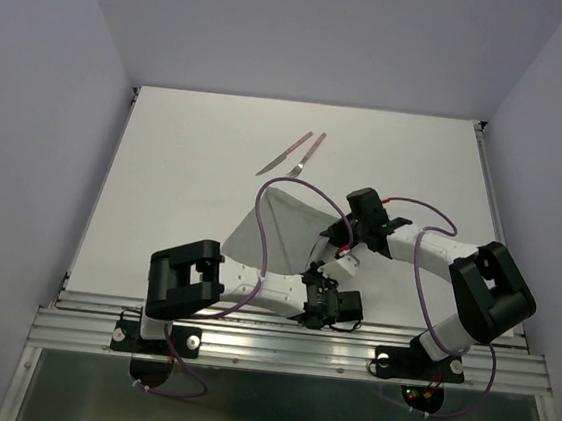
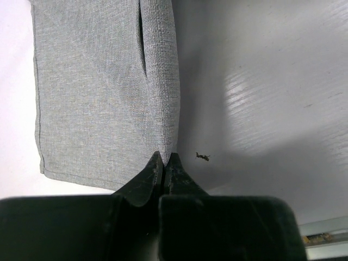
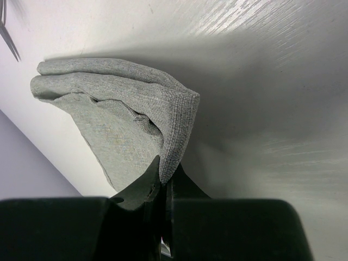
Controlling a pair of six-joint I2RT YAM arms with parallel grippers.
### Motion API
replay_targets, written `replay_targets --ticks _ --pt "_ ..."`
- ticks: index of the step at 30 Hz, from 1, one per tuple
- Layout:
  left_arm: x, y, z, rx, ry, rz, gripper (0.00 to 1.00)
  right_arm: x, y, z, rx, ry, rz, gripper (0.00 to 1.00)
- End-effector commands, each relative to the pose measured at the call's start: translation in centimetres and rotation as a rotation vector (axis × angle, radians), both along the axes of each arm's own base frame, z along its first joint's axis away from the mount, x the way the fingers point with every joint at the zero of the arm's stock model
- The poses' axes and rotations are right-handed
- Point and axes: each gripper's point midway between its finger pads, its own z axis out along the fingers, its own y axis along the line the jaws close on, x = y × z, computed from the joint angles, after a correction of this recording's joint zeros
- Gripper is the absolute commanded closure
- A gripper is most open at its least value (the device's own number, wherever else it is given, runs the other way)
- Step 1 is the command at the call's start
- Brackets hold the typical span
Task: Fold the napkin into a case and place the utensils inside
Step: Pick up the upper triangle-folded napkin from the center of the board, then turn over the lower triangle-folded napkin at the center of the board.
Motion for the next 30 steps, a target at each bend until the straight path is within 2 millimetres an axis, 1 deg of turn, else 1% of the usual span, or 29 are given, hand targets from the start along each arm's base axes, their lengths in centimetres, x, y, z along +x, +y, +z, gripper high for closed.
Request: replay_targets --ticks 1,2,4,5,6,8,9,11,12,13,15,17,18,20,21,23,24,25,27,28,30 --pt "-0.1 -0.9 3.5 -0.116 -0.002 -0.027 1.00 0.7 0.0 1.6 0.002 -0.062 0.022 0.99" --pt "-0.1 -1.2 3.7 -0.140 0.008 -0.038 1.00 0.6 -0.1 1.6 -0.011 -0.073 0.042 0.99" --pt "-0.5 -1.2 4.6 -0.188 0.040 -0.062 1.00 0.3 -0.3 1.8 -0.027 -0.085 0.067 0.99" --pt "-0.5 -1.5 4.9 -0.207 0.049 -0.082 1.00 -0.2 0.0 1.9 -0.020 -0.082 0.109 0.99" --pt "-0.5 -1.6 5.3 -0.225 0.059 -0.095 1.00 -0.3 0.0 2.0 -0.024 -0.089 0.119 0.99" --pt "-0.7 -1.8 6.2 -0.275 0.097 -0.129 1.00 -0.6 -0.3 2.9 -0.031 -0.121 0.141 0.99" --pt "-0.8 -1.8 6.9 -0.311 0.123 -0.144 1.00 -0.6 -0.4 3.9 -0.027 -0.149 0.146 0.99" --pt "-0.8 -2.0 7.9 -0.354 0.141 -0.165 1.00 -0.9 -1.0 4.7 -0.059 -0.161 0.157 0.99" --pt "-0.7 -2.1 8.3 -0.368 0.150 -0.175 1.00 -0.5 -1.4 5.5 -0.081 -0.188 0.141 0.99" --pt "-1.0 -2.2 8.9 -0.388 0.173 -0.204 1.00 -0.7 -1.9 6.4 -0.092 -0.200 0.140 0.99" --pt "-0.5 -2.1 9.9 -0.418 0.180 -0.207 1.00 -0.3 -2.4 8.0 -0.116 -0.245 0.130 0.99" --pt "-0.1 -2.1 10.8 -0.435 0.194 -0.220 1.00 -0.3 -3.0 9.6 -0.130 -0.278 0.116 0.99" --pt "-0.1 -2.4 11.6 -0.456 0.202 -0.237 1.00 0.0 -3.0 10.7 -0.128 -0.301 0.107 0.99" --pt "0.5 -2.2 12.5 -0.468 0.203 -0.241 1.00 0.0 -3.5 11.9 -0.141 -0.323 0.095 0.99" --pt "0.6 -2.4 13.7 -0.495 0.203 -0.253 1.00 0.3 -3.5 13.1 -0.137 -0.346 0.088 0.99" --pt "0.9 -2.4 14.8 -0.509 0.200 -0.266 1.00 0.4 -4.0 14.0 -0.159 -0.359 0.073 0.99" --pt "1.3 -2.4 15.9 -0.533 0.195 -0.269 1.00 0.5 -4.1 14.8 -0.159 -0.376 0.066 0.99" --pt "1.5 -2.4 16.5 -0.543 0.192 -0.272 1.00 0.7 -4.2 16.1 -0.158 -0.397 0.060 0.99" --pt "2.0 -2.2 17.5 -0.552 0.181 -0.277 1.00 1.1 -4.7 17.4 -0.178 -0.426 0.039 0.99" --pt "2.5 -2.2 18.6 -0.576 0.172 -0.276 1.00 1.3 -4.9 19.0 -0.174 -0.452 0.027 0.99" --pt "2.8 -2.2 19.5 -0.585 0.161 -0.281 1.00 1.6 -5.3 20.4 -0.189 -0.482 0.010 0.99"
